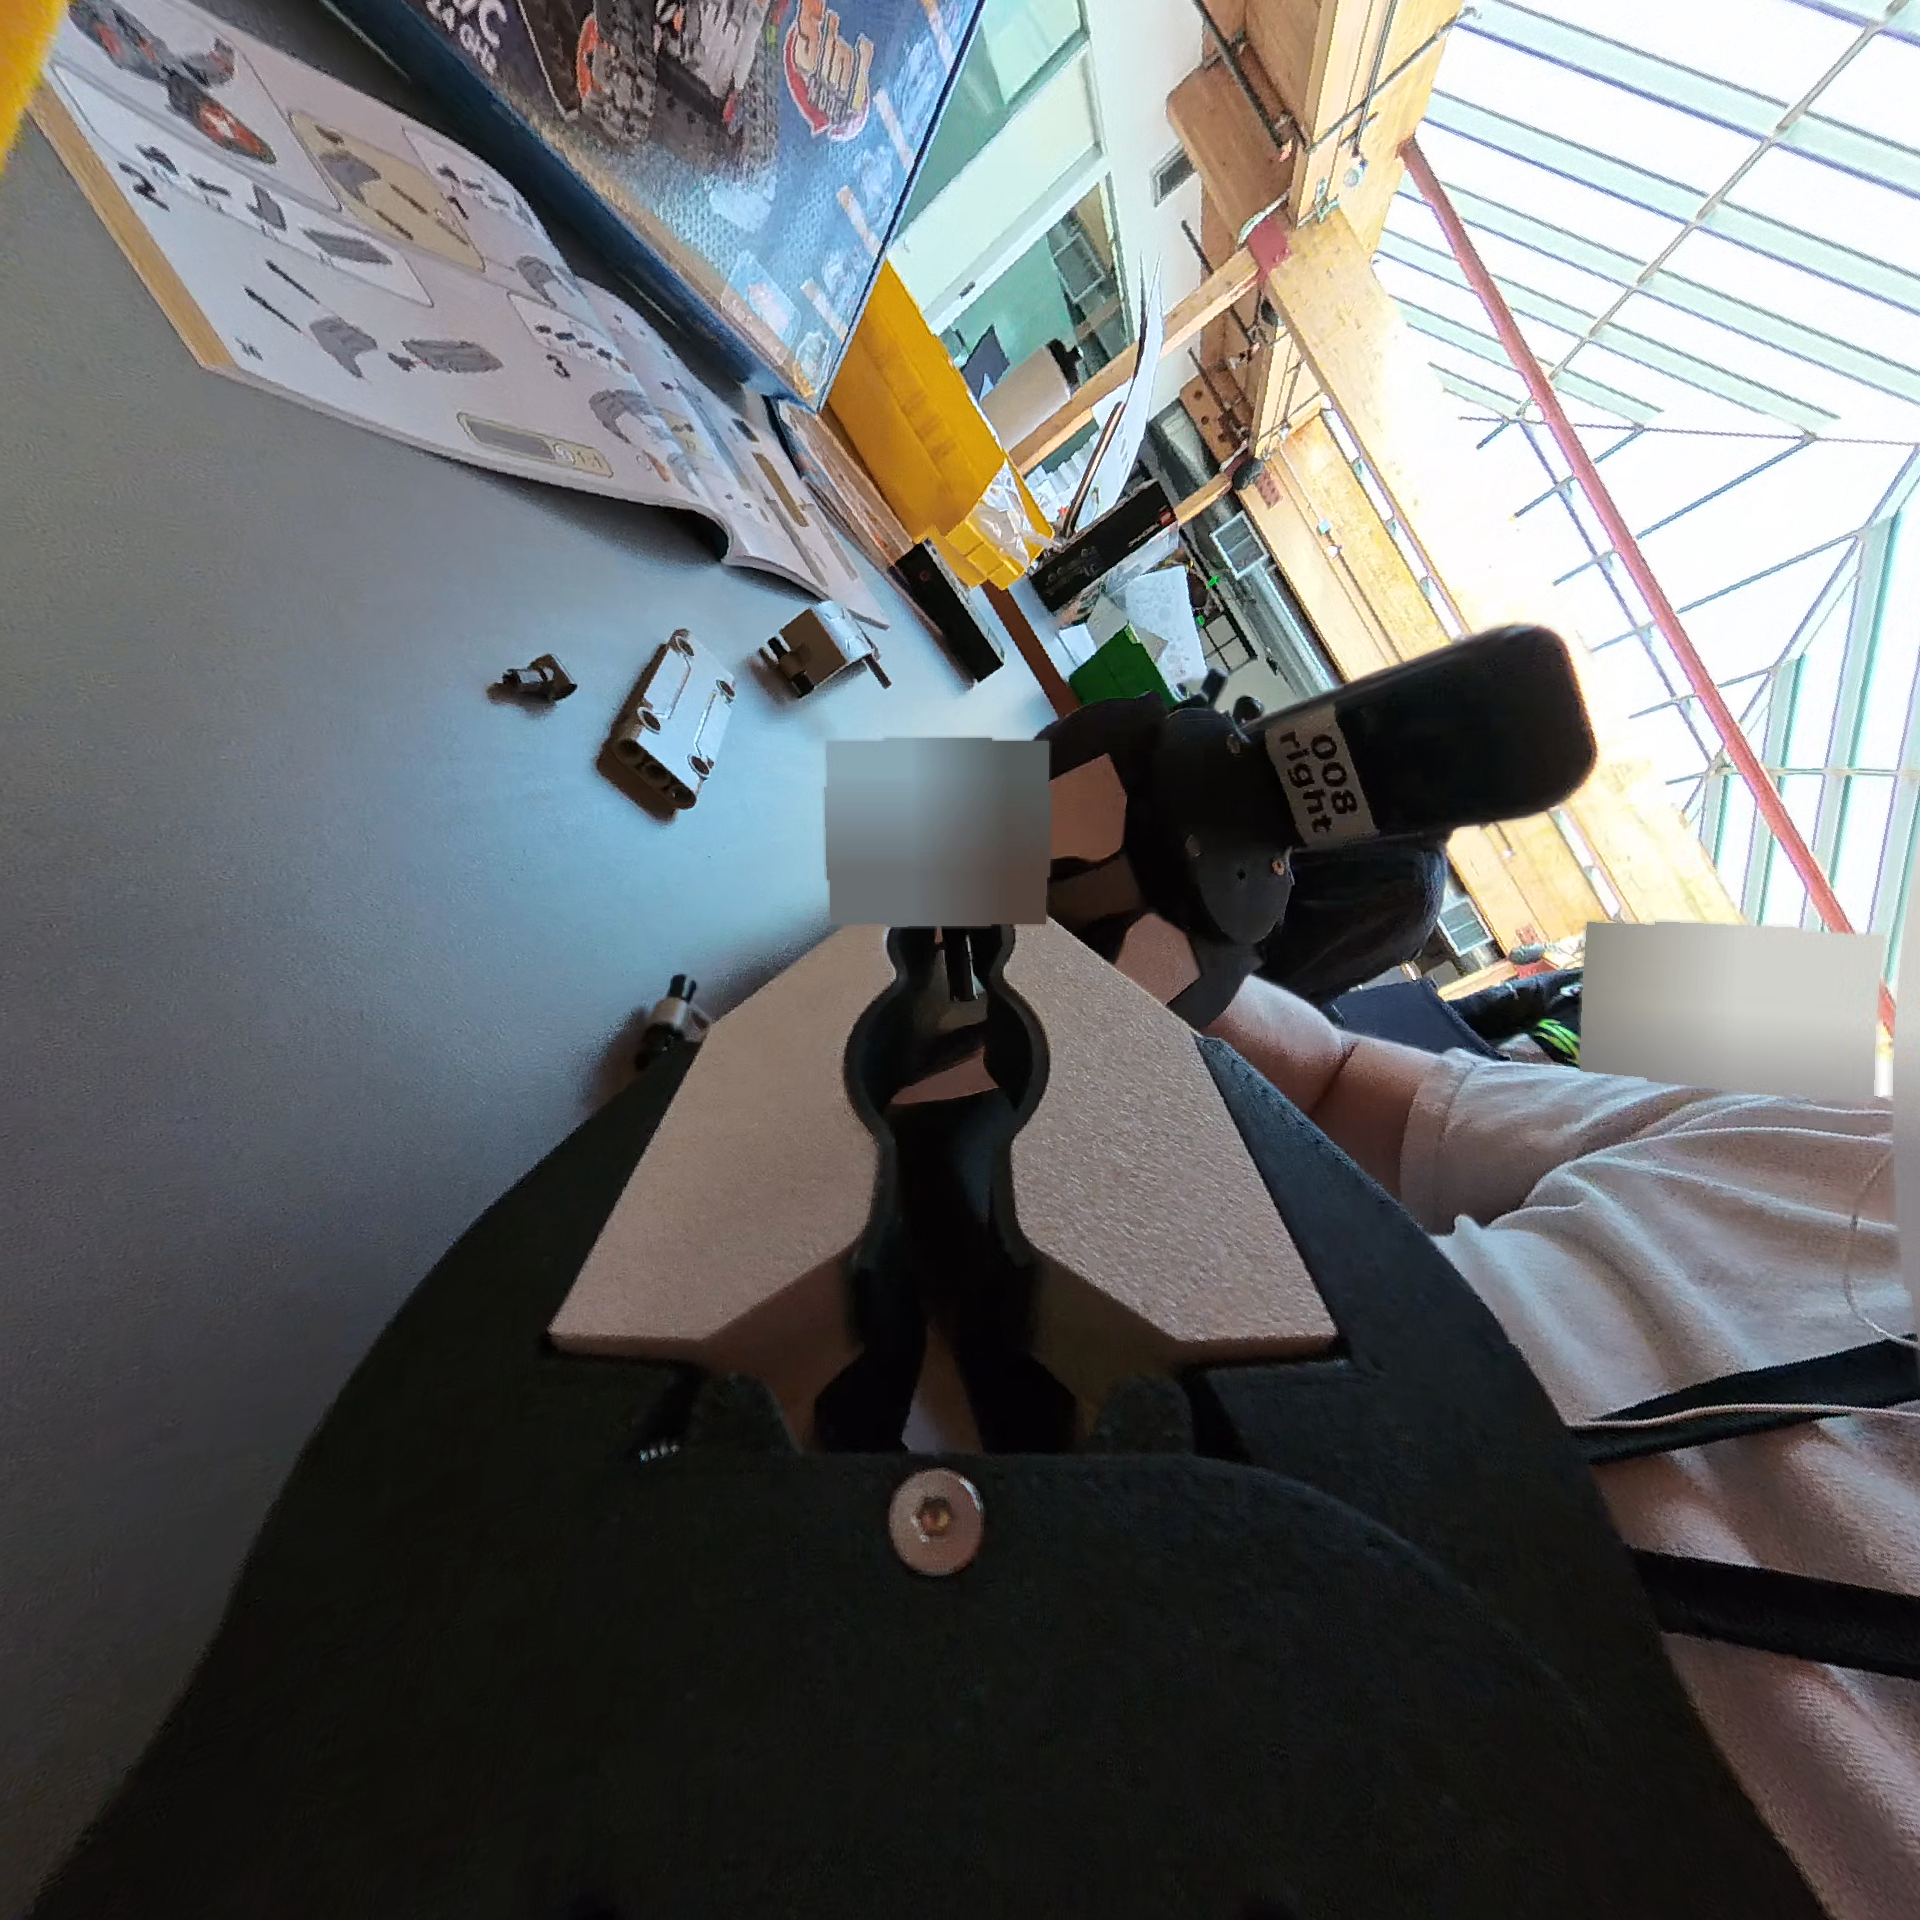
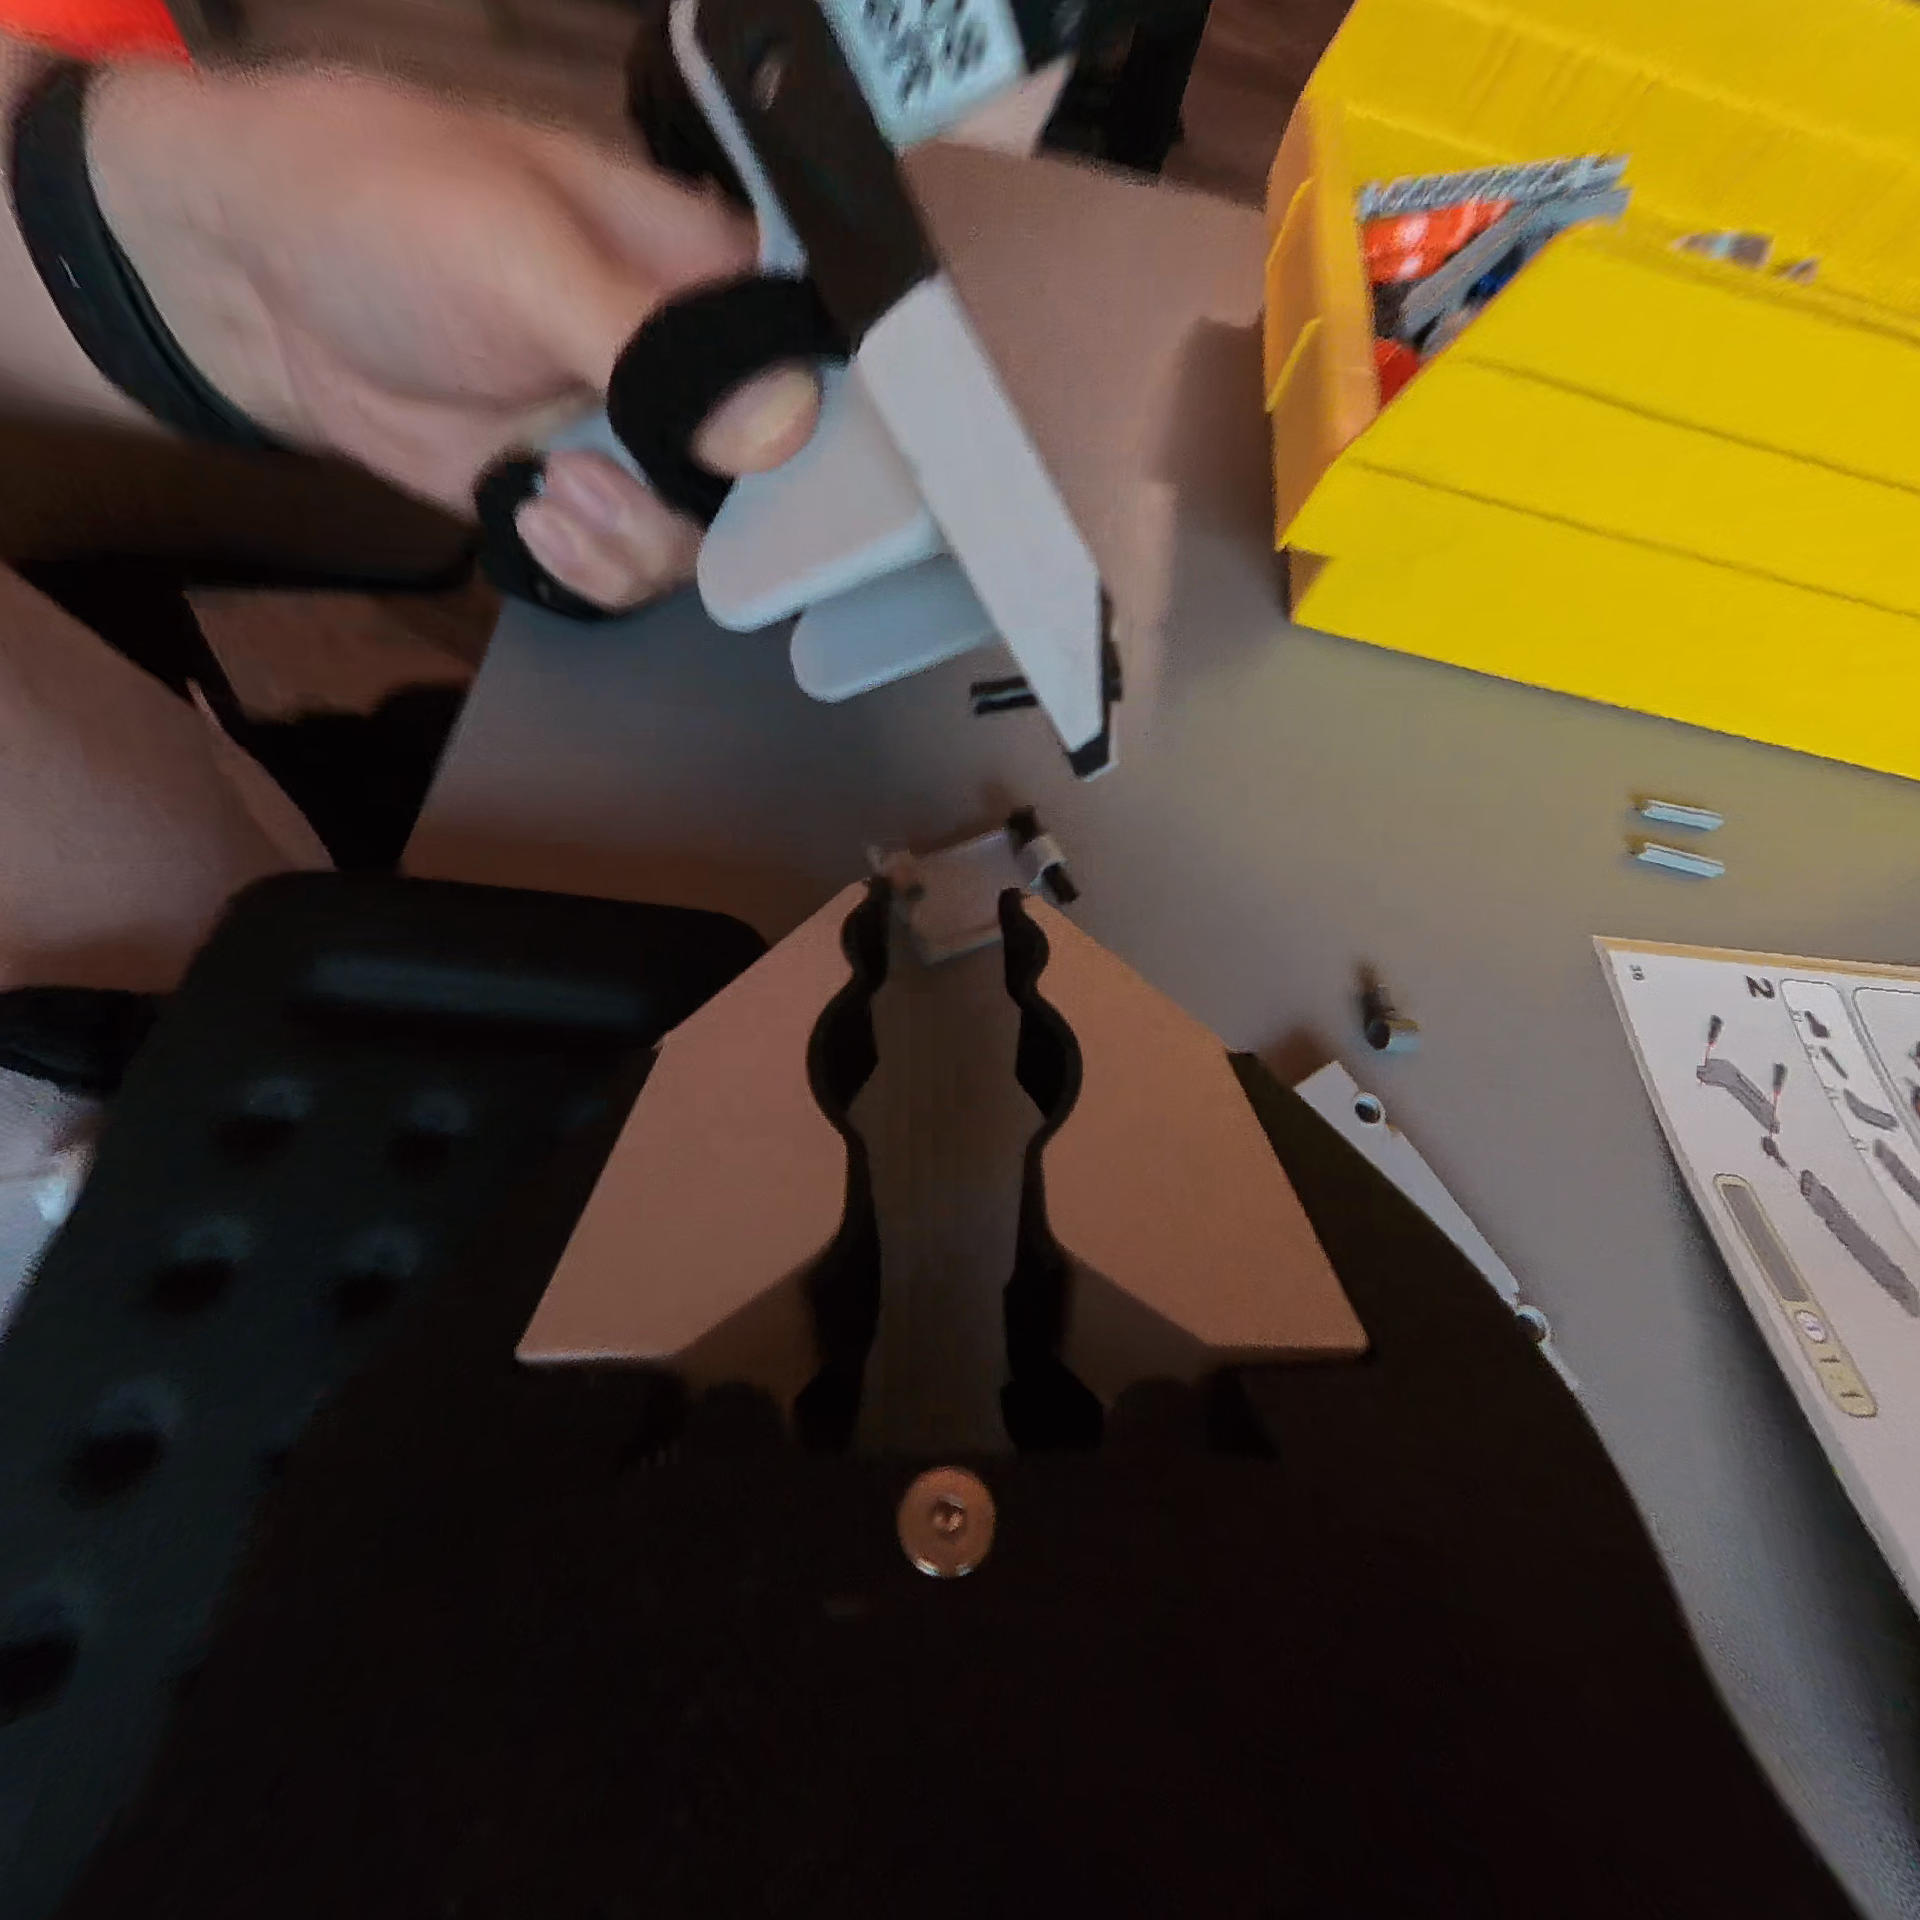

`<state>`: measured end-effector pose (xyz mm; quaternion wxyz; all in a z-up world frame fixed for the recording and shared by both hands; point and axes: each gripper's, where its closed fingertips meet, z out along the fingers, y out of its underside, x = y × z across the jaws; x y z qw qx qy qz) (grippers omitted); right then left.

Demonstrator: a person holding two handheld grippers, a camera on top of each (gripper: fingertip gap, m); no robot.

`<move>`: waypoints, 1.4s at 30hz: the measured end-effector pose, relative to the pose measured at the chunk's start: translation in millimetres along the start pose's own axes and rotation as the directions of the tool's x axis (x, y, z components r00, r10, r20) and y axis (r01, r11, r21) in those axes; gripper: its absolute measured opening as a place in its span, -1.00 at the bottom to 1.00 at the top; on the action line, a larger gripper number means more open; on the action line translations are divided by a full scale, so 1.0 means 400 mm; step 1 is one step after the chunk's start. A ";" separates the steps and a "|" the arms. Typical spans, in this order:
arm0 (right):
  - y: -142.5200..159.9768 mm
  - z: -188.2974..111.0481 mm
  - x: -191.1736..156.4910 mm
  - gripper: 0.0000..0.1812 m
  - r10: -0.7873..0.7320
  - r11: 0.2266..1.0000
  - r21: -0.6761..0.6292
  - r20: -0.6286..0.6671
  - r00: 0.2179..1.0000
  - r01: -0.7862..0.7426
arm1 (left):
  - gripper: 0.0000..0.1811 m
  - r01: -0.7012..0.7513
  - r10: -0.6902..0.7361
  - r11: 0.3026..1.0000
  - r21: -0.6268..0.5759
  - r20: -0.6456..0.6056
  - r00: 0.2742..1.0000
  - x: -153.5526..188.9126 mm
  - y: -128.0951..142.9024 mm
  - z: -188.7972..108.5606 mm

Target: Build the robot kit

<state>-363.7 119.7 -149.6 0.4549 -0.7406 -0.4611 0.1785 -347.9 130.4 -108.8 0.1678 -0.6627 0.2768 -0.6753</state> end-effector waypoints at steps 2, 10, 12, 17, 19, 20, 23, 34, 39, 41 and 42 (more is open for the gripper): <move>-0.054 -0.028 0.014 -0.75 0.099 0.985 0.138 0.008 0.995 -0.100 | -0.95 -0.016 0.016 0.999 0.042 -0.003 1.000 0.006 -0.014 -0.005; -0.141 -0.062 0.057 -0.78 0.319 0.891 0.334 0.019 0.948 -0.307 | -0.96 -0.203 0.210 0.957 0.208 -0.011 0.978 0.078 -0.057 0.016; -0.142 -0.064 0.059 -0.78 0.346 0.879 0.338 0.032 0.938 -0.336 | -0.96 -0.212 0.220 0.951 0.226 -0.009 0.975 0.083 -0.063 0.017; -0.154 -0.074 0.059 -0.81 0.437 0.814 0.362 0.132 0.890 -0.453 | -0.96 -0.294 0.296 0.921 0.254 0.031 0.955 0.092 -0.067 0.019; -0.158 -0.072 0.051 -0.91 0.442 0.808 0.357 0.159 0.883 -0.468 | -0.96 -0.357 0.349 0.897 0.262 0.079 0.934 0.094 -0.072 0.019; -0.165 -0.075 0.043 -0.98 0.428 0.808 0.364 0.175 0.886 -0.463 | -0.95 -0.383 0.372 0.887 0.258 0.091 0.924 0.097 -0.072 0.021; -0.175 -0.094 0.048 -0.99 0.353 0.840 0.394 0.129 0.927 -0.375 | -0.95 -0.412 0.411 0.870 0.270 0.064 0.910 0.120 -0.078 0.019; -0.134 -0.108 0.058 -0.98 -0.418 0.888 0.013 -0.396 0.817 0.461 | -0.73 -0.545 0.559 0.821 -0.169 0.051 0.827 0.111 -0.014 0.011; -0.135 -0.108 0.048 -0.97 -0.496 0.843 -0.022 -0.420 0.760 0.538 | -0.91 -0.579 0.597 0.796 -0.177 0.072 0.799 0.107 -0.013 0.018; -0.134 -0.107 0.050 -0.97 -0.501 0.841 -0.032 -0.424 0.755 0.540 | -0.92 -0.564 0.583 0.807 -0.175 0.087 0.808 0.099 -0.016 0.016; -0.135 -0.108 0.051 -0.97 -0.500 0.841 -0.033 -0.428 0.753 0.540 | -0.93 -0.559 0.578 0.811 -0.172 0.088 0.811 0.098 -0.017 0.015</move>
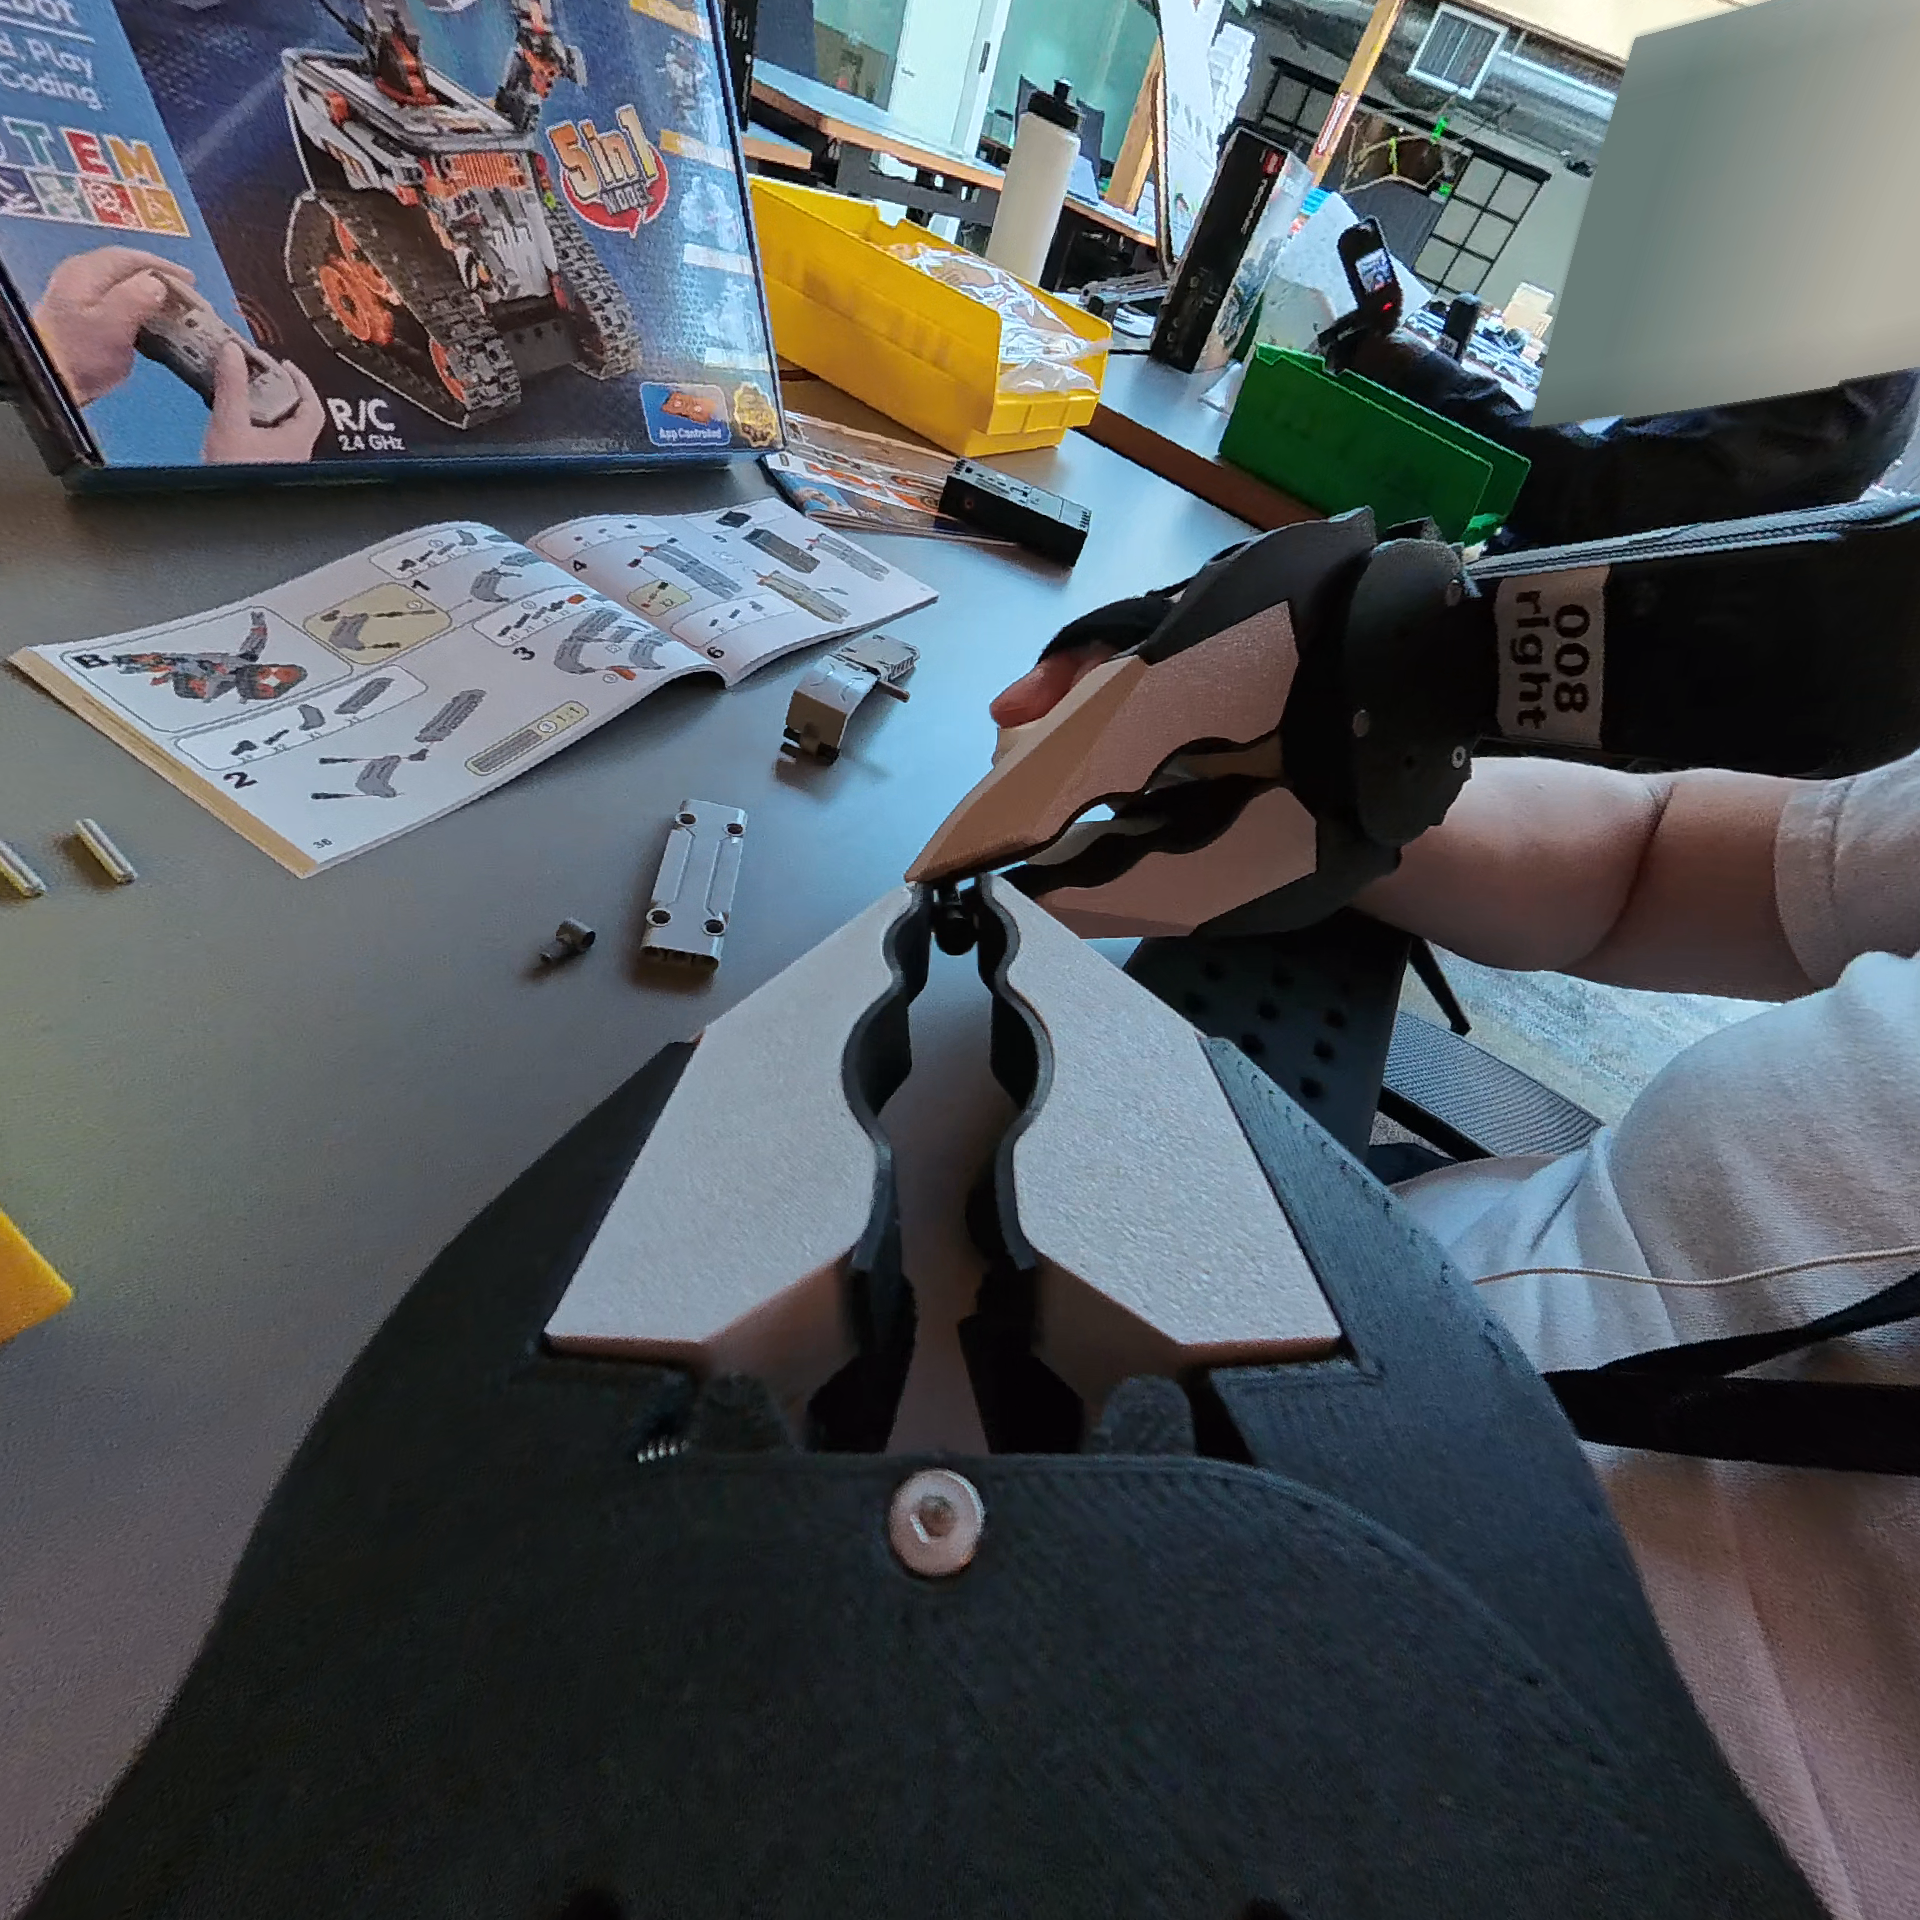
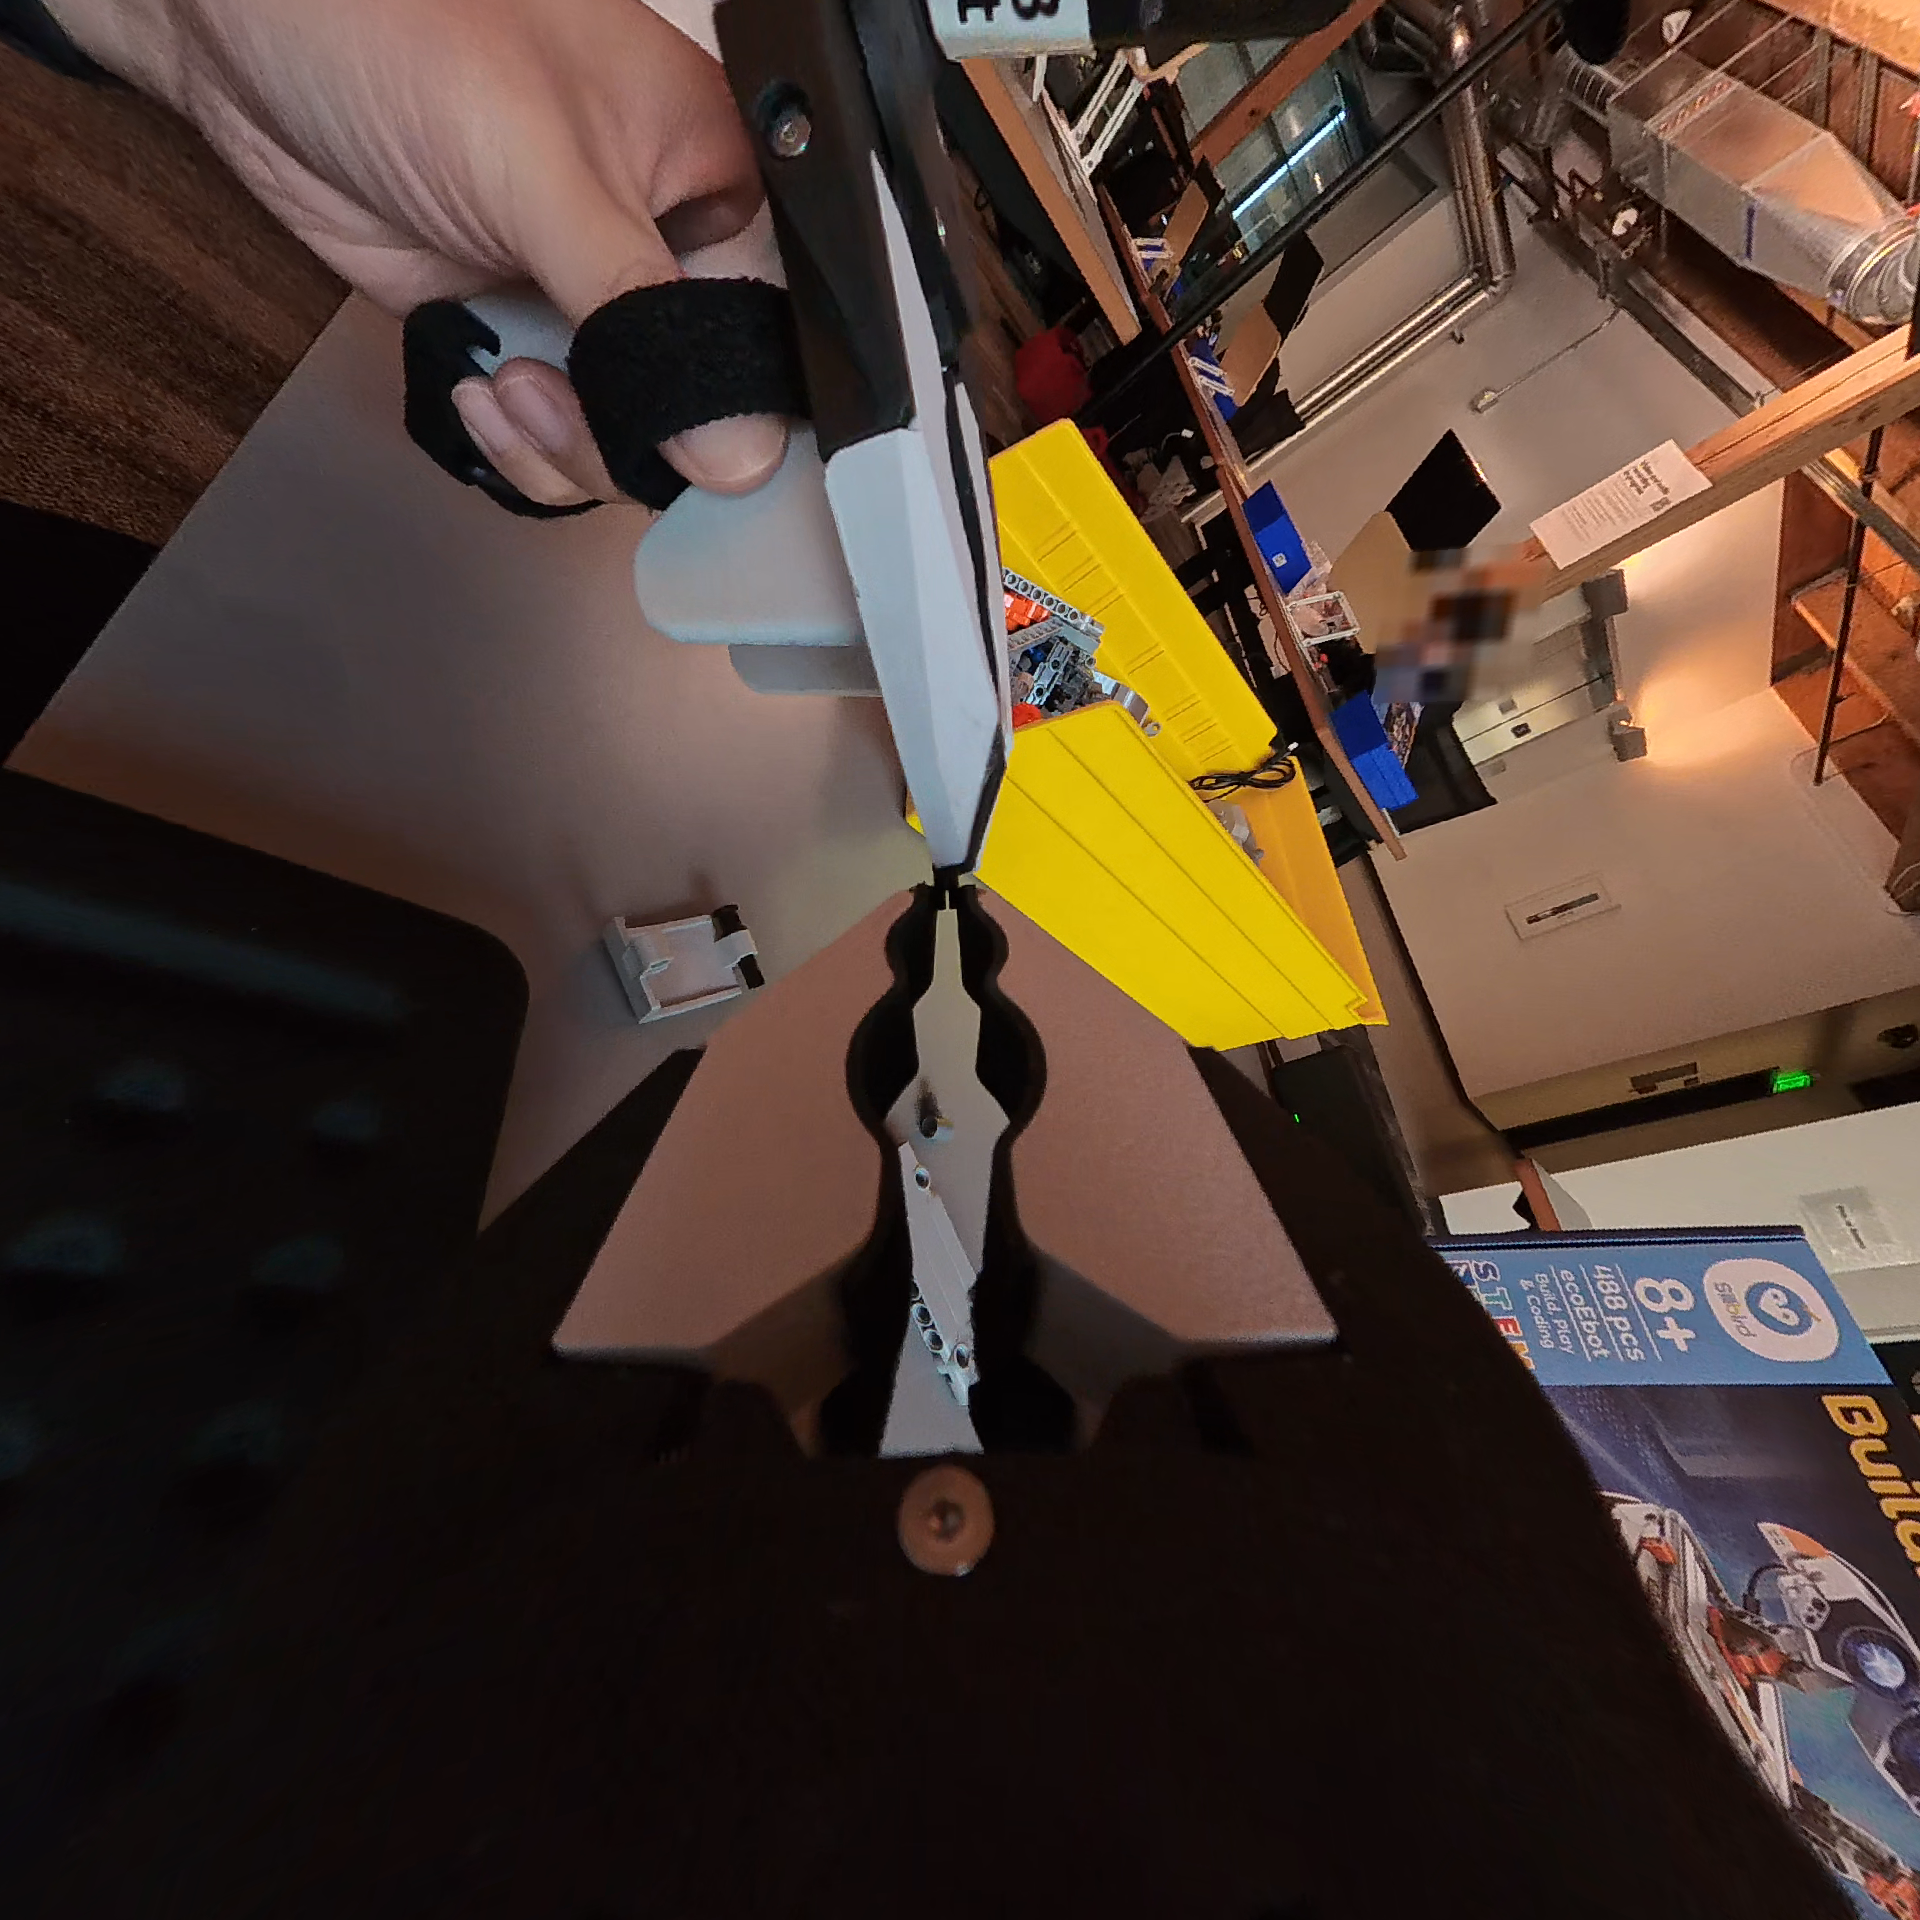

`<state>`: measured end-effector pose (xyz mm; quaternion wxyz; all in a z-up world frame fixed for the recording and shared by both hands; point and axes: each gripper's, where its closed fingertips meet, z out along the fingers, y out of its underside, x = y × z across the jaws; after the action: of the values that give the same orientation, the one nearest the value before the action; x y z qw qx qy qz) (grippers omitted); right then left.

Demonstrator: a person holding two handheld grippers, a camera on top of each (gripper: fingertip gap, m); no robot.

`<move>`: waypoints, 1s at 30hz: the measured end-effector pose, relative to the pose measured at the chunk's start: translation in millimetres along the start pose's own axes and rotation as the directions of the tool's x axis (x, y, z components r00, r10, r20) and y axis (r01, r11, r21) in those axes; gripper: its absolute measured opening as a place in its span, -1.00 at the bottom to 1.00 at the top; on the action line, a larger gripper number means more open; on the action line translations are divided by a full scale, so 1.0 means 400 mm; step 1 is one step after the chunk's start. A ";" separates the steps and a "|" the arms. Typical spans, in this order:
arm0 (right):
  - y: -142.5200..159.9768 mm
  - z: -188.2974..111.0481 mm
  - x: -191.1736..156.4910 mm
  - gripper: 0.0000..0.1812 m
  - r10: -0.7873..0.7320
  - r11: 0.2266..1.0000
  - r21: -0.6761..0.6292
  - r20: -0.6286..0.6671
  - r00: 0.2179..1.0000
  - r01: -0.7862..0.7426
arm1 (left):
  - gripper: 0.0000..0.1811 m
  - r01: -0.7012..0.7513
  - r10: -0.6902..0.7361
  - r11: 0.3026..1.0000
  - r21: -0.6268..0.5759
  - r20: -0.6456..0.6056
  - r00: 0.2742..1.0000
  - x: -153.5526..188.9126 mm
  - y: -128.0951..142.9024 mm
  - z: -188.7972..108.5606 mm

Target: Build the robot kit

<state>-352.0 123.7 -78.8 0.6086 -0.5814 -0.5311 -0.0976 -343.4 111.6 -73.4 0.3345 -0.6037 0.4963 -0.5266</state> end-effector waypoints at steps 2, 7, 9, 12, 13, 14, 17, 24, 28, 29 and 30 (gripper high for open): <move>0.002 0.001 0.002 -0.97 0.002 1.000 -0.006 -0.007 1.000 -0.002 | -0.92 0.006 -0.006 1.000 0.003 0.005 1.000 -0.003 0.000 0.000; 0.006 0.003 0.007 -0.97 0.006 1.000 -0.022 -0.026 1.000 -0.006 | -0.94 0.009 -0.010 1.000 0.009 0.008 1.000 -0.008 -0.002 0.004; 0.009 0.003 0.008 -0.97 0.002 1.000 -0.028 -0.031 1.000 -0.003 | -0.94 0.019 -0.019 1.000 0.010 0.004 1.000 -0.009 -0.001 0.007; 0.011 0.004 0.010 -0.97 -0.013 0.999 -0.038 -0.044 0.999 0.012 | -0.94 0.037 -0.036 0.999 0.005 -0.006 0.999 -0.010 0.002 0.010; 0.010 0.005 0.010 -0.97 -0.019 0.999 -0.040 -0.047 0.999 0.018 | -0.94 0.039 -0.039 0.999 0.002 -0.007 0.999 -0.010 0.004 0.011; 0.012 0.005 0.009 -0.97 -0.029 0.999 -0.046 -0.048 0.998 0.027 | -0.94 0.038 -0.038 0.999 0.002 -0.004 0.999 -0.011 0.005 0.012; 0.012 0.007 0.007 -0.97 -0.044 0.998 -0.052 -0.054 0.998 0.041 | -0.94 0.023 -0.023 1.000 -0.001 0.010 1.000 -0.014 0.008 0.011; -0.006 0.002 0.015 -0.93 0.001 1.000 0.028 -0.062 0.998 0.001 | -0.95 0.029 -0.029 0.999 0.021 -0.006 1.000 -0.010 -0.001 -0.003; 0.002 -0.008 0.006 -0.76 0.055 0.995 0.087 0.025 0.998 -0.057 | -0.95 0.009 -0.010 1.000 0.025 0.024 1.000 -0.027 -0.001 -0.024; 0.004 -0.011 -0.006 -0.77 0.070 0.992 0.100 0.070 0.995 -0.077 | -0.95 0.008 -0.009 1.000 0.023 0.029 1.000 -0.030 0.001 -0.029; 0.006 -0.013 -0.029 -0.77 0.093 0.988 0.108 0.144 0.985 -0.109 | -0.95 0.010 -0.010 1.000 0.022 0.035 0.999 -0.034 0.002 -0.036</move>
<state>-352.2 114.6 -88.0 0.6071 -0.5767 -0.5466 0.0048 -356.8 126.2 -75.2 0.3470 -0.6116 0.4817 -0.5230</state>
